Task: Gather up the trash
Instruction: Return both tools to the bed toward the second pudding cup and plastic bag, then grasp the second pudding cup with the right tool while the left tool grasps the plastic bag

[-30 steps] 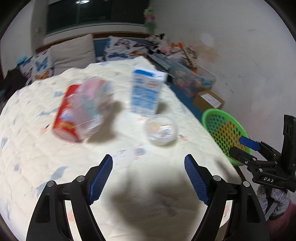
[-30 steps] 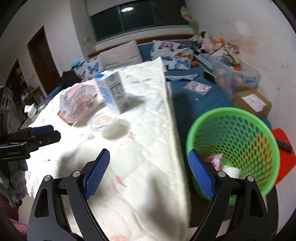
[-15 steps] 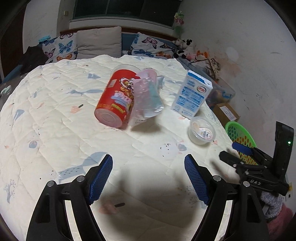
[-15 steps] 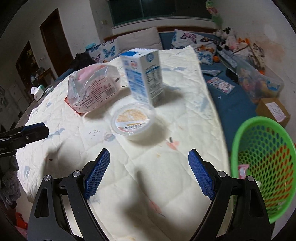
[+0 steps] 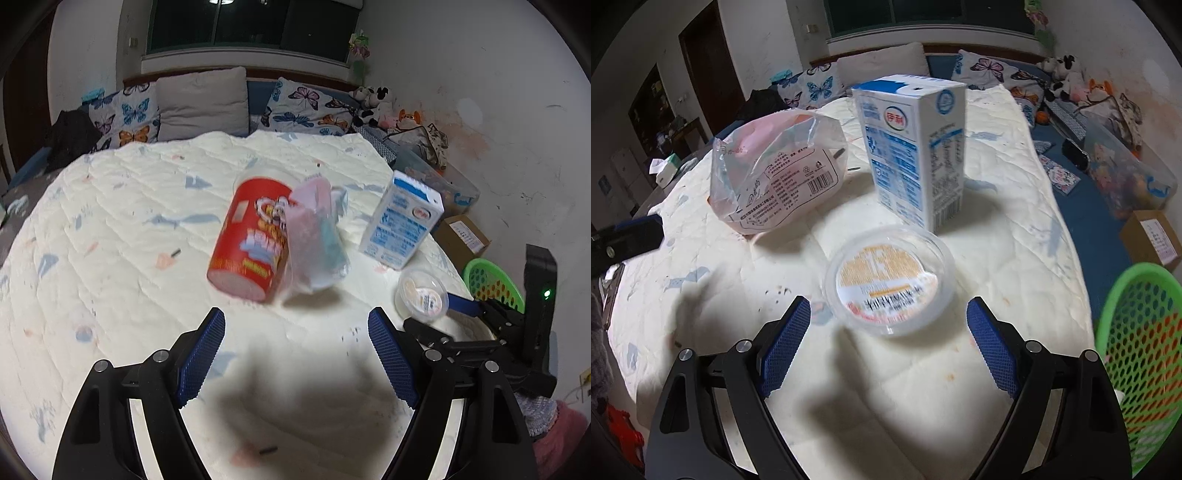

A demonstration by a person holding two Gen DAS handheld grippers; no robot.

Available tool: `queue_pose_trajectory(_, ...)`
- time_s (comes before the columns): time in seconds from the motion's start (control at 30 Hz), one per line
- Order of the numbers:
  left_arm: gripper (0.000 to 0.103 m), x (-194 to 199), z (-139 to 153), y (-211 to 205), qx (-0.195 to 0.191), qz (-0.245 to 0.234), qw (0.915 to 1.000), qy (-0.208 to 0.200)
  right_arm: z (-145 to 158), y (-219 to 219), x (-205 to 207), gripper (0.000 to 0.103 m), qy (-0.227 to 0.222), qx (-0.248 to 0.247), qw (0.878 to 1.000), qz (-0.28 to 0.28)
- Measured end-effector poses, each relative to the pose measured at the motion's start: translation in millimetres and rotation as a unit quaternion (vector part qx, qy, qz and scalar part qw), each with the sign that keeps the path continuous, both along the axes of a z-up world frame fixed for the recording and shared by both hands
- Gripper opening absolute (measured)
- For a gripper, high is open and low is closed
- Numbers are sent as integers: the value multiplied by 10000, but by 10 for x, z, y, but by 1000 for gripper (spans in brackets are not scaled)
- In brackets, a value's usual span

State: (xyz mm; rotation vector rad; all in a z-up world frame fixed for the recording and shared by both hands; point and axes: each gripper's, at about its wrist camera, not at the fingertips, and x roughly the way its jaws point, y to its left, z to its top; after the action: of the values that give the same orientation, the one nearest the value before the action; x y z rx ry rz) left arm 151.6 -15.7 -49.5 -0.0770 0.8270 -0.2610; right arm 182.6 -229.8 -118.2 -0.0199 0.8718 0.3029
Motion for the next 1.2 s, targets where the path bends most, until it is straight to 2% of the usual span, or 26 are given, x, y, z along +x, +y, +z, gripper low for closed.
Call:
queue_pose_trajectory(0.1, 77, 113, 52, -43, 62, -30, 9999, -86, -32, 41, 72, 84, 21, -28, 10000, -12)
queue_pose_trajectory(0.33, 77, 435, 89, -179, 208, -175, 9995, -151, -53, 53, 107, 67, 51, 70, 10000, -37)
queue_pose_trajectory(0.57, 70, 744, -3, -266, 343, -199, 9992, -3, 36, -12, 37, 66, -19, 176, 9998, -6)
queue_pose_trajectory(0.83, 63, 889, -76, -394, 577, -267, 9979, 88, 196, -79, -140, 66, -195, 236, 9995, 15)
queue_pose_trajectory(0.93, 57, 876, -95, -440, 736, -250, 9970, 23, 249, -107, -223, 66, -242, 266, 9994, -4)
queue_pose_trajectory(1.0, 48, 868, -110, -457, 774, -266, 9966, 34, 281, -127, -270, 66, -272, 267, 9993, -13)
queue_pose_trajectory(1.07, 40, 856, -129, -456, 759, -237, 9968, 76, 304, -162, -326, 66, -308, 260, 9992, -38)
queue_pose_trajectory(1.2, 33, 787, -130, -426, 598, -182, 9980, 111, 325, -252, -418, 66, -342, 267, 9990, -136)
